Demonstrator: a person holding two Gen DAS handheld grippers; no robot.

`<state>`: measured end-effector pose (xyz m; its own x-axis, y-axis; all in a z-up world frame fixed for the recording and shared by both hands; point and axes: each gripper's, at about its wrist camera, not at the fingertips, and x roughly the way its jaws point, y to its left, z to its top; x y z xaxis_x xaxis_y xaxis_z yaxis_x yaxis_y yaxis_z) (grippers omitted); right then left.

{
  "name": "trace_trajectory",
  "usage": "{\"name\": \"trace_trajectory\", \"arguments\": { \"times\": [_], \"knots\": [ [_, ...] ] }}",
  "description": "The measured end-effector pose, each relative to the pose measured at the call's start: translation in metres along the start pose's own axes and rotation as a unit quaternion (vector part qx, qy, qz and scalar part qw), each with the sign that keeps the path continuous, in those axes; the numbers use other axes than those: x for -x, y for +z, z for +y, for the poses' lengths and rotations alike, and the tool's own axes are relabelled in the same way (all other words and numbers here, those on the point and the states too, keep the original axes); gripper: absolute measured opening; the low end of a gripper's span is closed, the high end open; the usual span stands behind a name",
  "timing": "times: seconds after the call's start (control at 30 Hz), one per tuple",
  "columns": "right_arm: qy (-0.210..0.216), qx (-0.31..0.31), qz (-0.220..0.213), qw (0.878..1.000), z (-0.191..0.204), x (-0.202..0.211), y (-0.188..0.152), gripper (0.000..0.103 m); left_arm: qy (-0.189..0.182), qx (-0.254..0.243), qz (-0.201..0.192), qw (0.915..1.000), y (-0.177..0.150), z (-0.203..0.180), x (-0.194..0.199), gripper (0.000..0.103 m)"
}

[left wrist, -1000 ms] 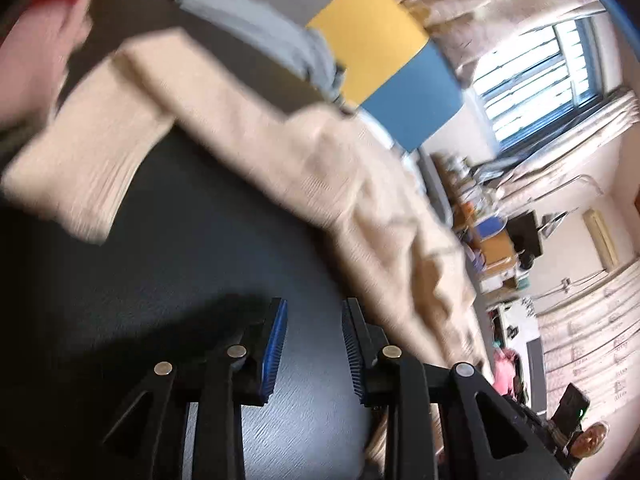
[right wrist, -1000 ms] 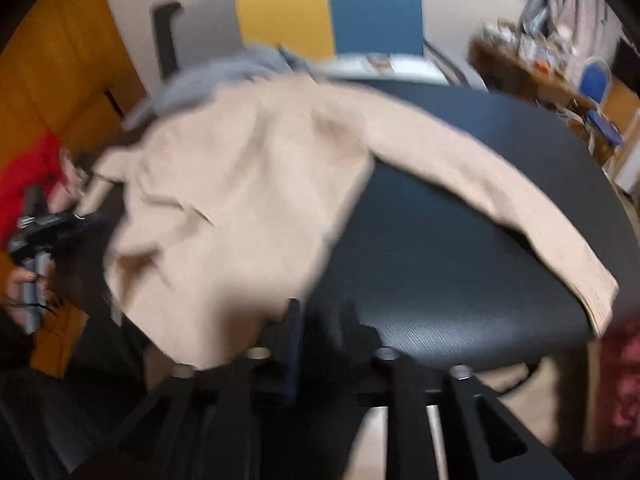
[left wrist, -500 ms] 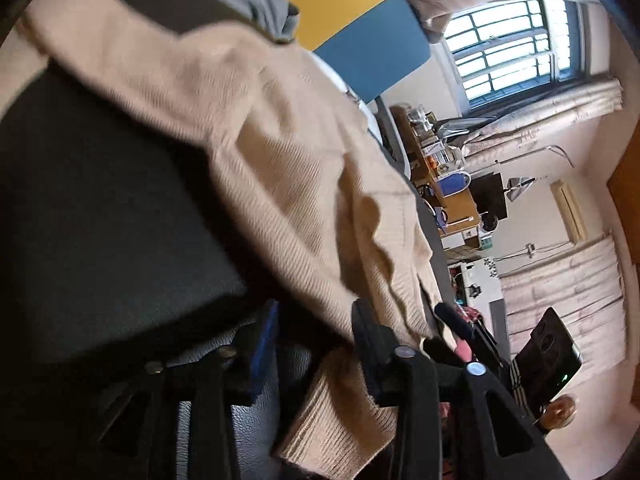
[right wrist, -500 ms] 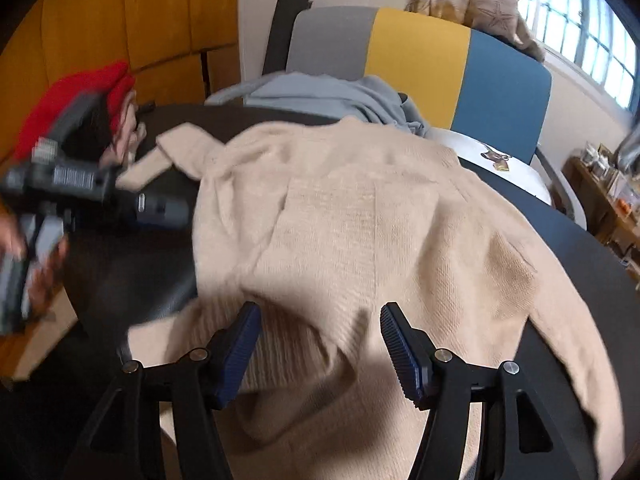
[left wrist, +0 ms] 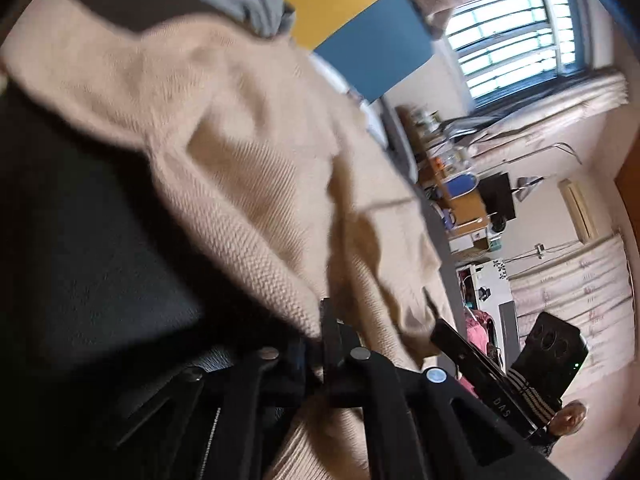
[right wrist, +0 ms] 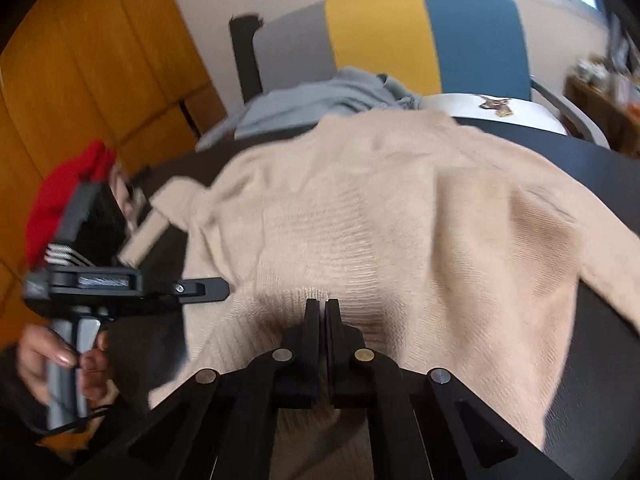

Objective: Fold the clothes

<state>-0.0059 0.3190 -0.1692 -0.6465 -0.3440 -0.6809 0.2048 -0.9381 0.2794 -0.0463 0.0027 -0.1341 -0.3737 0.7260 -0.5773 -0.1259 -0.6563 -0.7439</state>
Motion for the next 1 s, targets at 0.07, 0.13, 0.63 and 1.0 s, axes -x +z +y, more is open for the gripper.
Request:
{"name": "trace_trajectory", "arguments": {
  "times": [0.07,0.13,0.63,1.0],
  "knots": [
    [-0.004,-0.015,-0.015,1.000,-0.007,0.024,-0.003,0.003,-0.019,0.000,-0.021,0.9996,0.005,0.002,0.025,0.004],
    [-0.008,-0.031,-0.029,0.999,-0.016,0.051,-0.007,0.003,-0.030,-0.001,-0.041,0.9987,0.012,0.006,0.051,0.003],
    [-0.027,-0.036,0.027,0.999,-0.026,0.083,-0.053,0.035,0.028,0.031,-0.047,0.9980,-0.016,0.050,0.112,0.019],
    [-0.050,0.009,0.049,0.998,-0.001,-0.015,-0.028,0.057,0.028,-0.155,0.081,0.9842,-0.086,-0.059,0.026,0.036]
  ]
}}
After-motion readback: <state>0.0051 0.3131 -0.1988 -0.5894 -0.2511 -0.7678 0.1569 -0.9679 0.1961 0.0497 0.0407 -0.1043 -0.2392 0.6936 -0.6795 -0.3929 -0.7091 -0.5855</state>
